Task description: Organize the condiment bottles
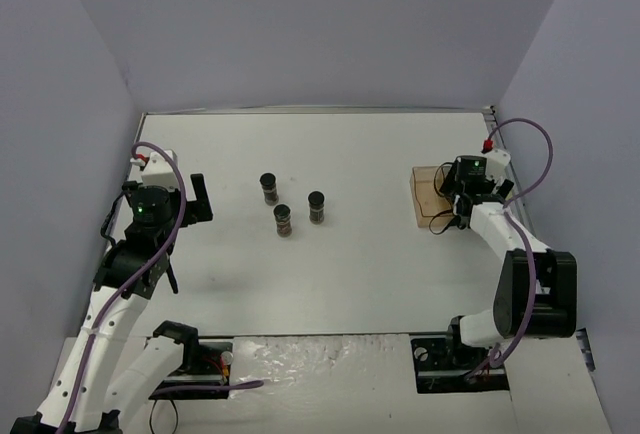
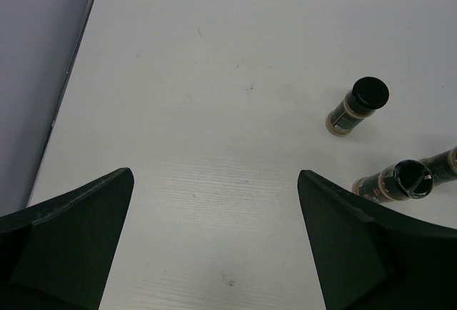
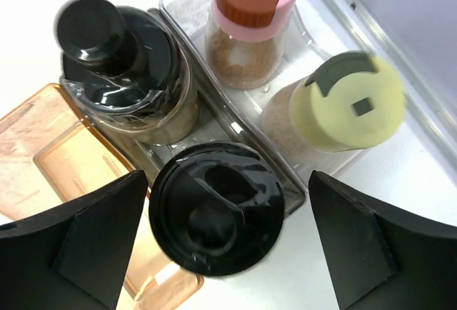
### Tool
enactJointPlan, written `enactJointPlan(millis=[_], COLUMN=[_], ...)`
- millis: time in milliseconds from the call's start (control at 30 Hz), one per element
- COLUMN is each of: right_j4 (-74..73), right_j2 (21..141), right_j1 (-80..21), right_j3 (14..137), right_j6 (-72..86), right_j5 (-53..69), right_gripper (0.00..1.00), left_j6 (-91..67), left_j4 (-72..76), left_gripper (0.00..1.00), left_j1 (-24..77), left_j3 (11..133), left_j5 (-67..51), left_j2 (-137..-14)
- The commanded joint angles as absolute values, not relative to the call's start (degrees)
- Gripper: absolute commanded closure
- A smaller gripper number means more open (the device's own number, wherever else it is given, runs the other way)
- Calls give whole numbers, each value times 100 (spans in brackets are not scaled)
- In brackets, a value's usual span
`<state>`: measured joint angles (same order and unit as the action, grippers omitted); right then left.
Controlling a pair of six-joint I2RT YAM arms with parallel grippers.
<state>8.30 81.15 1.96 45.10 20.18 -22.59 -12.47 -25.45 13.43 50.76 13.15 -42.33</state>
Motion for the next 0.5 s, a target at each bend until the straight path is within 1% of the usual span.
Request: enactJointPlan(millis=[0, 33, 200, 233, 333, 467], right_j4=[605, 491, 215, 208, 245, 424], right_j2=[7287, 7142, 6681, 6671, 6879, 7372], right_j1=[65, 40, -826, -922, -1393, -2141], right_j3=[5104, 5200, 5655, 5762, 6046, 6346], right_j6=[1998, 1974, 1470, 1286, 879, 453], right_j5=[-2284, -2242, -2035, -1837, -422, 255], right_gripper=[4, 3, 2, 2, 3, 3], left_j6=[-1301, -1301, -1301, -1301, -1298, -1299], left_j4=[-2285, -2285, -2276, -2276, -2270, -2276], left_gripper=[3, 3, 3, 3, 3, 3], left_j1=[1345, 1345, 1345, 1345, 1336, 1334], left_j3=[5326, 5326, 5326, 5326, 5326, 5317], left_j5=[1292, 1292, 1283, 1278, 1272, 1274], left_j2=[-4266, -4278, -4303, -4307, -4322, -4324])
